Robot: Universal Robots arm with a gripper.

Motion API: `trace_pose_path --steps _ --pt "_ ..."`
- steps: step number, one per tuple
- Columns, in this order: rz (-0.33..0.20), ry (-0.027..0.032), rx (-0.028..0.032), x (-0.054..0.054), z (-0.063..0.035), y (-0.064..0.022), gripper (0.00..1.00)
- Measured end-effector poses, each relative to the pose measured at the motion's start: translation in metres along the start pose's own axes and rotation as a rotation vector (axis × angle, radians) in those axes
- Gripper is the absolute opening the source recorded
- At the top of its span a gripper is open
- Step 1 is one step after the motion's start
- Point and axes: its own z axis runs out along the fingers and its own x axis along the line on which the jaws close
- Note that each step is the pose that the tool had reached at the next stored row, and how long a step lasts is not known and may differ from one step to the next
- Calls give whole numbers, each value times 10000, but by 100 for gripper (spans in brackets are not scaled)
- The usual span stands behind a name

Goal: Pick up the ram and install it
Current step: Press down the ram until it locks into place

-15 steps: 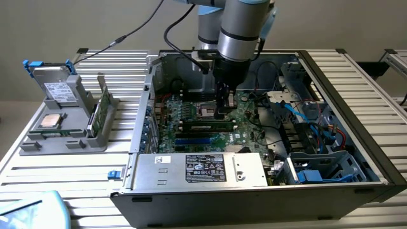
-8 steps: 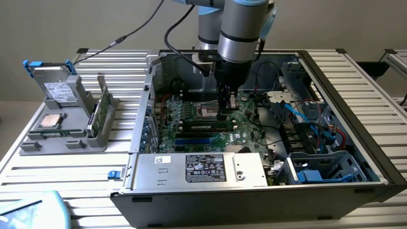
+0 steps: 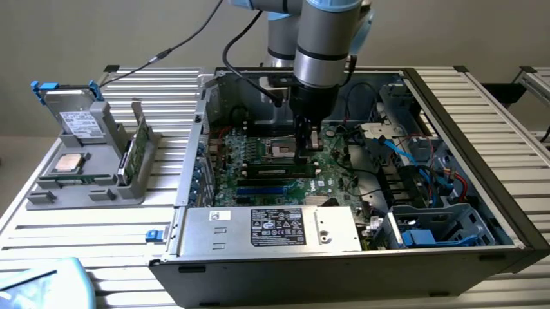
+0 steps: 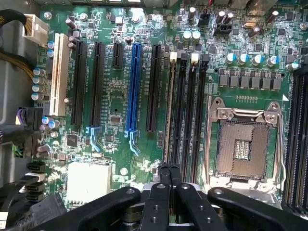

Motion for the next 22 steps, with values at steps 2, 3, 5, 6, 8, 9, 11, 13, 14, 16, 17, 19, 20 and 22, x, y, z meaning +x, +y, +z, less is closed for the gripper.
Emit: trace_pose_path --steps 2,3,5,6,8,9,11,13,14,16,17,19,20,22 --pt "4 44 -2 -1 13 1 10" --pt "5 63 -2 -2 24 1 10" --pt "7 99 -4 -4 45 0 10" --pt "7 119 -6 -4 55 -1 10" --pt "11 153 -9 -6 76 -1 10" --pt "12 167 -11 -7 82 -2 10" --pt "12 165 -8 -7 83 -2 10" --pt "13 140 5 -8 56 0 10" --pt "13 151 0 -5 29 3 10" --pt "12 162 -6 -1 -2 8 10" --pt "13 159 -4 -1 -2 12 10" --pt "12 162 0 -3 0 41 10" --pt "13 164 4 -5 1 63 10" --pt "16 167 25 -12 8 121 10"
